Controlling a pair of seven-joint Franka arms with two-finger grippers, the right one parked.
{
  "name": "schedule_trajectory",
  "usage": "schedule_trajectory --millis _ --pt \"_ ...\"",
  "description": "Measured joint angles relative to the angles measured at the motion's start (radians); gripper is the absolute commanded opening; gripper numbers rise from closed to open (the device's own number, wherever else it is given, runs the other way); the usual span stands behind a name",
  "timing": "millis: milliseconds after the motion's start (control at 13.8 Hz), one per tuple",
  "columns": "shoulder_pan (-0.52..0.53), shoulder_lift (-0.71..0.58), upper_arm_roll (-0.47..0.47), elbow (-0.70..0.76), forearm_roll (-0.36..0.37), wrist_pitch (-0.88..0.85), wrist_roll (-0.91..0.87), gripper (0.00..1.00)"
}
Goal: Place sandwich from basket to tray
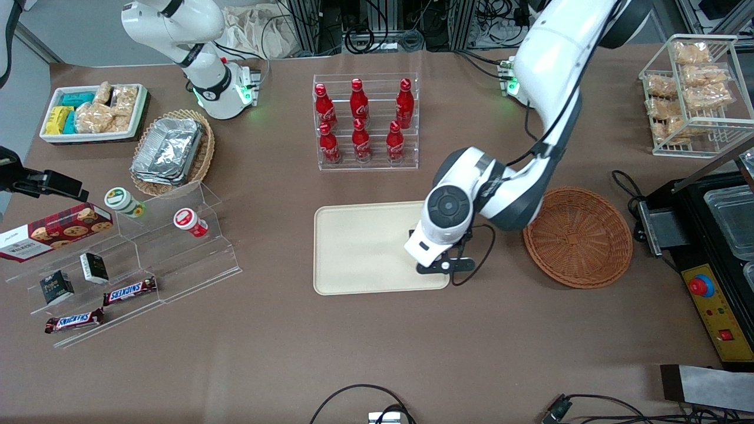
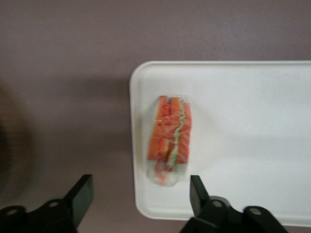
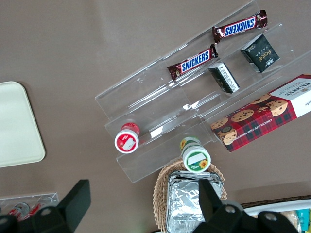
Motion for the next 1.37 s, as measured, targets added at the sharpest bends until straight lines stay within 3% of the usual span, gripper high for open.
schedule_trajectory --millis 289,795,1157,1373 --pt "0.062 -0.155 -0.001 -0.035 -0.011 -0.133 0.090 1.00" --pt "0.243 -0.513 0.007 -0.364 -0.068 -0.141 0.369 1.00" --pt "0.437 -0.556 0.016 -0.332 -0.083 -0.258 0.556 1.00" --pt "0.486 -0.544 0.019 -0.250 -0.082 -0.314 0.579 1.00"
